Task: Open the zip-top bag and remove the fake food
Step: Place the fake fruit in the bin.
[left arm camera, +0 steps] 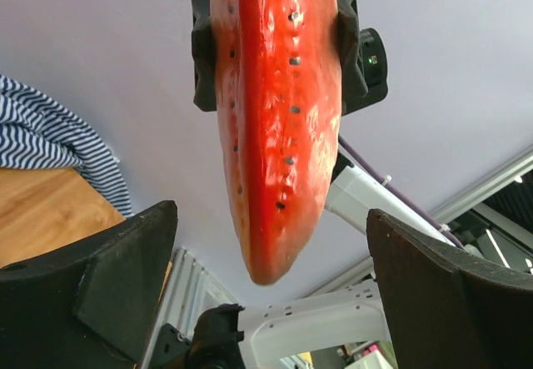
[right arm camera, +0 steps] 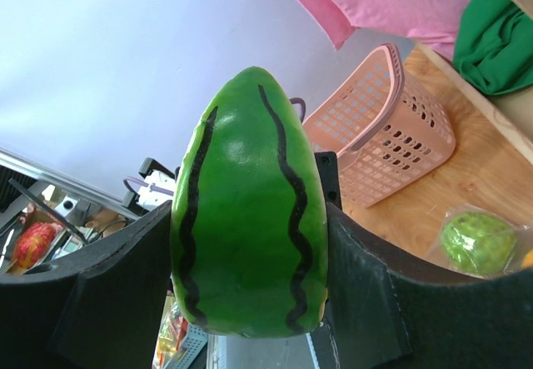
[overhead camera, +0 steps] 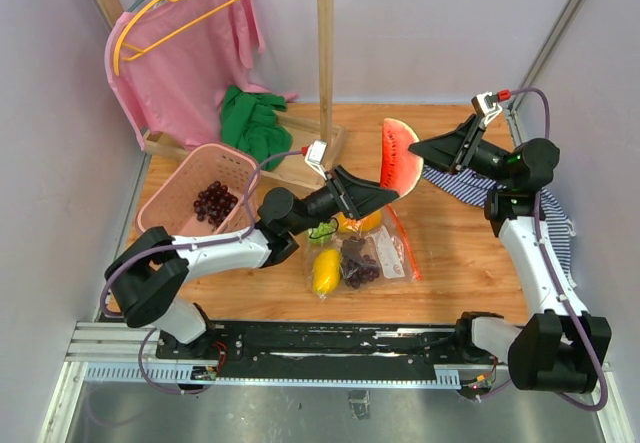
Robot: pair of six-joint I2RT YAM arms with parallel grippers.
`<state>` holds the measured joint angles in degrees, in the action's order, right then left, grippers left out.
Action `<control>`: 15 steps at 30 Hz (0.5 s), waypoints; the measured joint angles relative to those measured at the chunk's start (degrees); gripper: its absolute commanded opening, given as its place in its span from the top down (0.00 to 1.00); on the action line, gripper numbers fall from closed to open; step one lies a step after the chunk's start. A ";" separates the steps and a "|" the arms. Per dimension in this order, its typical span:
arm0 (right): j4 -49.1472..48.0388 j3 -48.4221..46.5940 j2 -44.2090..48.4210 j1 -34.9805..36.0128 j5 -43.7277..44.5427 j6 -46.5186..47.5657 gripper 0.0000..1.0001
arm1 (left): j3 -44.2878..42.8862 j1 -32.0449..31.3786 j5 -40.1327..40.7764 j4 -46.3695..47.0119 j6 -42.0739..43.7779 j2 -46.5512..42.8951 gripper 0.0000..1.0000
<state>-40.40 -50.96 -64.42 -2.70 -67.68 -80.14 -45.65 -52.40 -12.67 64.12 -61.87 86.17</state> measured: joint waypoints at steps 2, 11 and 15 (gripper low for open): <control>-0.07 0.00 0.00 1.07 0.26 0.00 0.97 | -0.81 -0.55 -0.11 0.17 -0.57 0.87 0.04; 0.00 0.68 0.09 2.40 1.27 0.37 0.97 | -2.95 -1.75 -2.32 3.13 -3.67 5.01 0.14; 0.26 1.55 0.15 3.23 1.49 0.52 0.97 | -3.82 -1.81 -3.56 4.46 -4.42 5.55 0.14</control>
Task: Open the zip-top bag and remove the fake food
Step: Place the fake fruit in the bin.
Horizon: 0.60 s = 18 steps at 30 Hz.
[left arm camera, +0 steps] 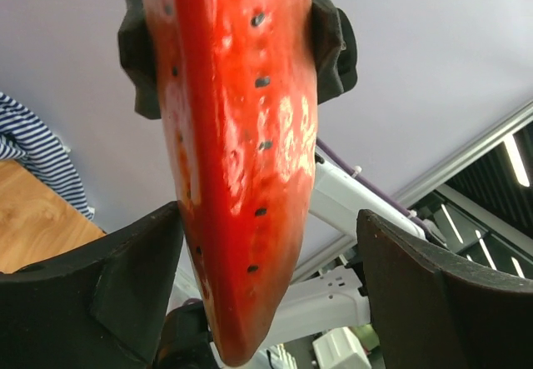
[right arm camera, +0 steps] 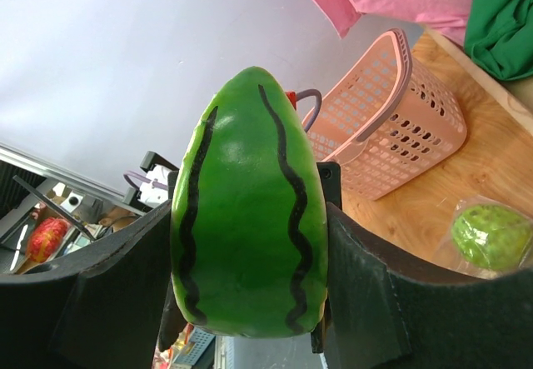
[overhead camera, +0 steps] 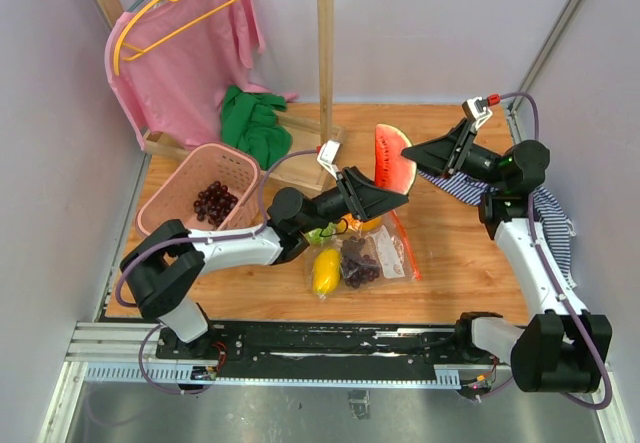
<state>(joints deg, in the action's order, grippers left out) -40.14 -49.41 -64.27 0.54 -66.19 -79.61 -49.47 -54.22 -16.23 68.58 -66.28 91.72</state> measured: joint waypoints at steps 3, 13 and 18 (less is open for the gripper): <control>0.33 0.20 0.09 0.42 0.04 0.13 0.97 | -0.48 -0.02 -0.57 0.39 -0.22 0.28 0.18; 2.75 0.20 0.98 1.07 0.20 2.36 0.97 | -2.29 -0.04 -2.49 0.85 -2.03 2.54 0.27; 3.82 0.22 1.31 1.92 0.17 3.61 0.97 | -2.29 -0.04 -2.69 0.74 -2.25 2.80 0.34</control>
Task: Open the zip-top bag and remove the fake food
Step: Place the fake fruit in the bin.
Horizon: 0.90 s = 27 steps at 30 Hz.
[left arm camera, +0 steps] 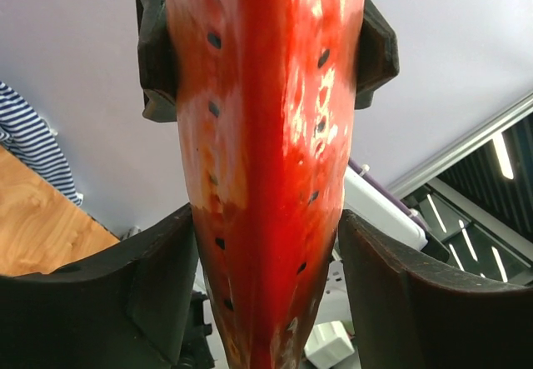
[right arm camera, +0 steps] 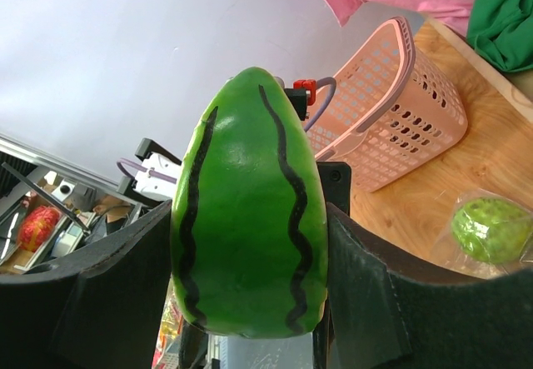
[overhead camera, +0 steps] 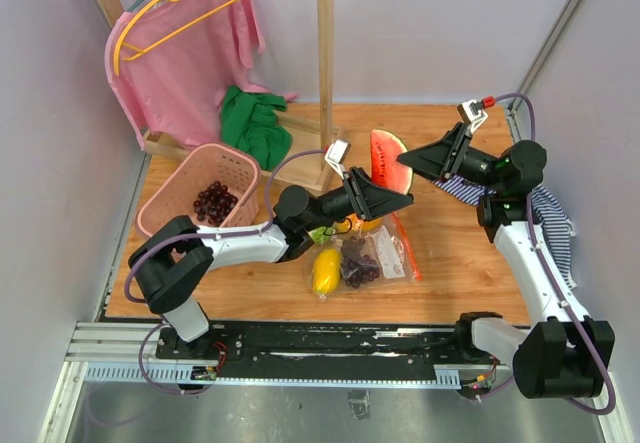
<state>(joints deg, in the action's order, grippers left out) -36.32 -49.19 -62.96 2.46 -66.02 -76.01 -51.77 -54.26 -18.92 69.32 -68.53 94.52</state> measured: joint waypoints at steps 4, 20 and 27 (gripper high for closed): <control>0.76 -0.02 0.46 0.00 0.00 1.05 0.97 | 0.00 0.02 -0.07 -0.28 -0.22 0.15 0.42; 5.42 -1.25 1.36 0.00 -1.33 6.45 0.14 | 0.11 0.24 -2.62 -0.31 1.51 0.26 0.93; 7.96 -1.99 1.27 0.00 -1.95 10.56 0.02 | 2.73 0.57 -3.28 1.73 4.37 -1.18 0.96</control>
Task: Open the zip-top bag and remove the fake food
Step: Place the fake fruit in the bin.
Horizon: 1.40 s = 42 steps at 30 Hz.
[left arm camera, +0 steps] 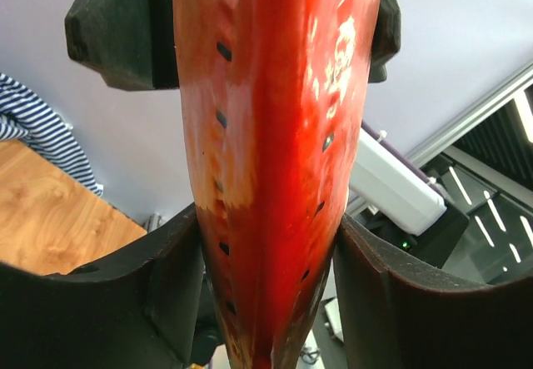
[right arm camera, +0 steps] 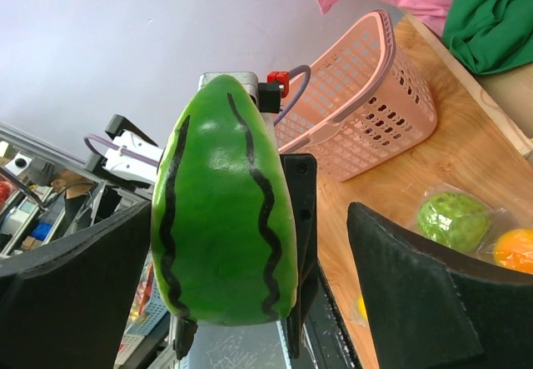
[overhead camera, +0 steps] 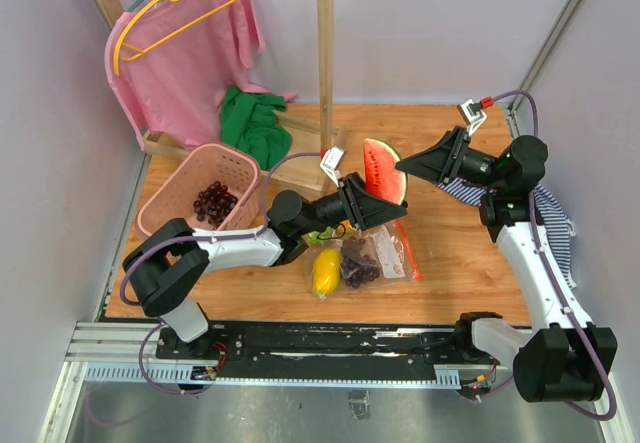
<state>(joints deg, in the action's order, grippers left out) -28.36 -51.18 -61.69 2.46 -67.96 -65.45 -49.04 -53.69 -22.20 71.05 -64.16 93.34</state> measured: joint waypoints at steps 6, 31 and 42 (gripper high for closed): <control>2.29 -0.46 0.00 0.00 -0.96 3.06 0.02 | 4.00 0.85 0.02 -0.76 2.45 -3.02 0.97; 37.57 -3.91 1.75 -0.63 -17.42 46.84 0.02 | 6.05 5.55 18.03 -59.87 33.70 -35.41 1.00; 57.96 -4.02 2.54 -1.14 -6.71 76.67 0.02 | -6.69 14.19 33.64 -89.99 45.59 -38.32 1.00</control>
<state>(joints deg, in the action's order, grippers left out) 29.61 -55.20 -59.16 1.32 -74.67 11.22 -55.72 -39.51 11.44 -18.94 -18.57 55.02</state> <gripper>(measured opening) 0.984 0.596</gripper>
